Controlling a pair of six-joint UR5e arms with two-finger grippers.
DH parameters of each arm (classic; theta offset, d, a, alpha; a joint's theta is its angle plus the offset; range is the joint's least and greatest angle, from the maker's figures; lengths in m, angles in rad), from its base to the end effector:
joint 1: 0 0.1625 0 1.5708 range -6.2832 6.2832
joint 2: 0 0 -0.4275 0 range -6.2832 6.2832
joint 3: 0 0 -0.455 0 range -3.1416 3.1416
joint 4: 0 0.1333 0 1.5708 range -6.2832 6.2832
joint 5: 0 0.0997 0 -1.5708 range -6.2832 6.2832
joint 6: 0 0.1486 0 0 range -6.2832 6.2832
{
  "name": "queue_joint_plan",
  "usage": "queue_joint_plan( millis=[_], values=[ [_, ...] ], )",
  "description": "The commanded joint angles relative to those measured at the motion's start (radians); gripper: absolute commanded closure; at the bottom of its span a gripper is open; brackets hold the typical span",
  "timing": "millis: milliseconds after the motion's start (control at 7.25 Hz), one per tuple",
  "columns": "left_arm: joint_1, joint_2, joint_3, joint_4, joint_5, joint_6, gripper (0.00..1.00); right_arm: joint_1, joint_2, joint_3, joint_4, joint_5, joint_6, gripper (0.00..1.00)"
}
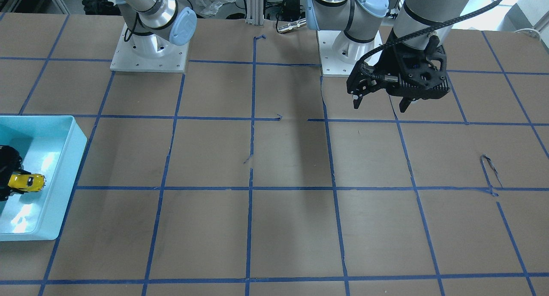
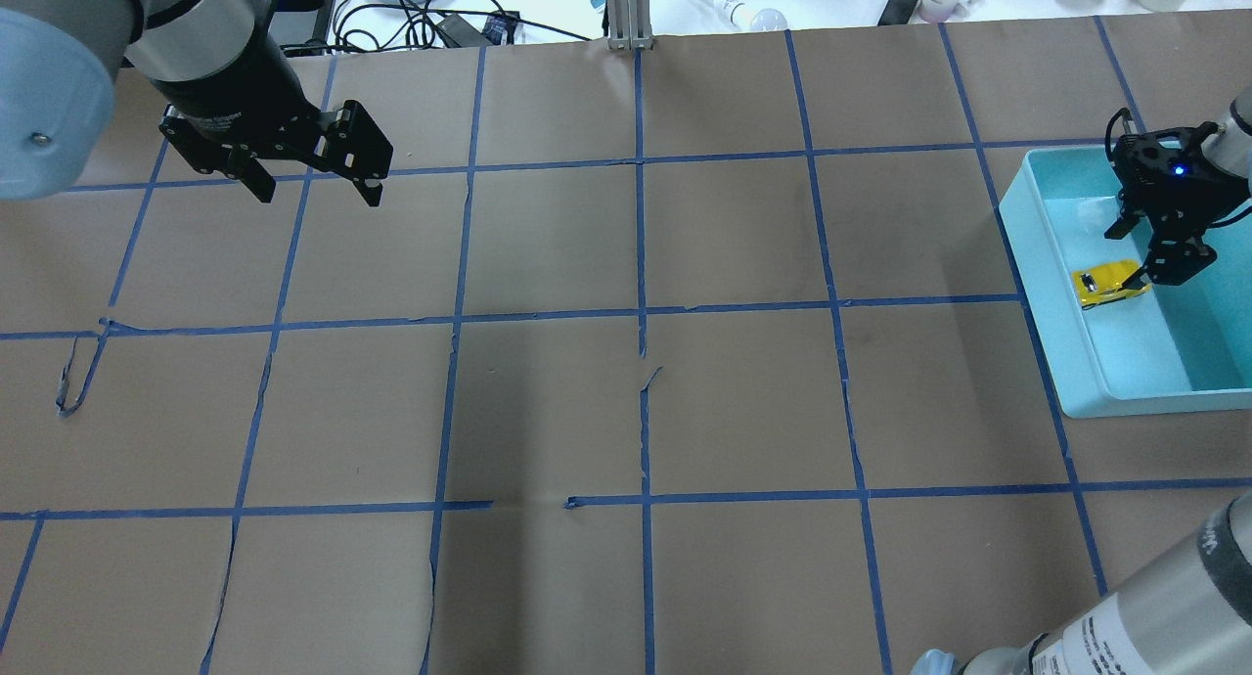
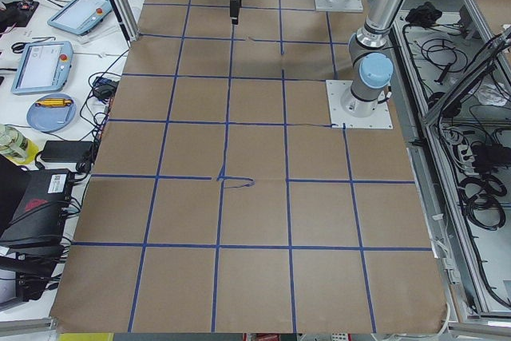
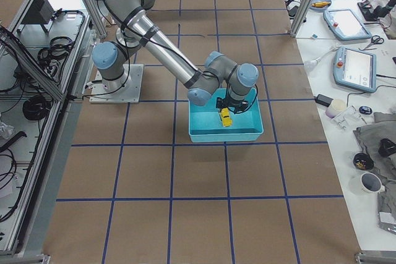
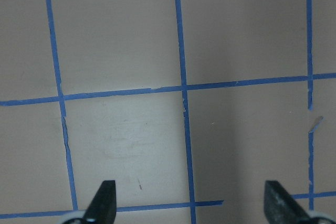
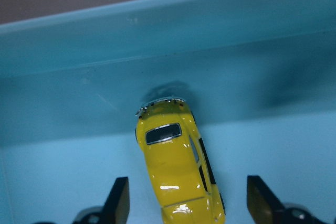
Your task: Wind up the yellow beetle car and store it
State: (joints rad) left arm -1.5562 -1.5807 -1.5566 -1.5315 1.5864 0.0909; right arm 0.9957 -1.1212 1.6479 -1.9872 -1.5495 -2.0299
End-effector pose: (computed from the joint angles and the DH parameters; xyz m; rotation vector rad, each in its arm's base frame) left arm -0.1227 -0.5672 0.4478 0.1186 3.1207 -0.0667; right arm -0.2455 -0.6296 0.1602 -2.0131 2.2640 0.0132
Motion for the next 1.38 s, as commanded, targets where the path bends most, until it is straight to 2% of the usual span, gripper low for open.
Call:
queue_joint_plan(
  millis=[0,138,276,414,552,690,966,1103,1241],
  values=[
    [0.001,0.001,0.0,0.001,-0.003,0.001,0.0,0.006,-0.139,0.001,0.065,-0.003,0.072,0.0],
    [0.001,-0.002,0.001,0.001,-0.006,0.001,0.0,0.006,-0.213,-0.005,0.203,-0.009,0.226,0.0],
    [0.001,0.001,0.007,0.001,-0.008,0.001,0.0,0.006,-0.257,-0.002,0.265,-0.02,0.341,0.0],
    [0.002,-0.004,0.006,0.001,-0.008,0.003,0.0,0.007,-0.282,-0.008,0.301,-0.018,0.535,0.0],
    [-0.001,0.004,0.001,0.001,-0.006,0.001,0.0,0.009,-0.348,-0.008,0.321,-0.008,0.706,0.0],
    [0.002,-0.004,0.009,0.001,-0.009,0.003,0.0,0.035,-0.4,-0.003,0.324,0.0,0.966,0.0],
    [0.001,-0.007,0.007,0.001,-0.009,0.003,0.0,0.145,-0.425,-0.022,0.32,0.0,1.246,0.0],
    [-0.001,-0.008,0.0,0.01,-0.009,0.003,0.0,0.212,-0.43,-0.025,0.321,-0.01,1.518,0.0],
    [-0.002,-0.004,0.006,0.011,-0.011,0.001,0.0,0.294,-0.44,-0.025,0.321,-0.015,1.688,0.0]
  ],
)
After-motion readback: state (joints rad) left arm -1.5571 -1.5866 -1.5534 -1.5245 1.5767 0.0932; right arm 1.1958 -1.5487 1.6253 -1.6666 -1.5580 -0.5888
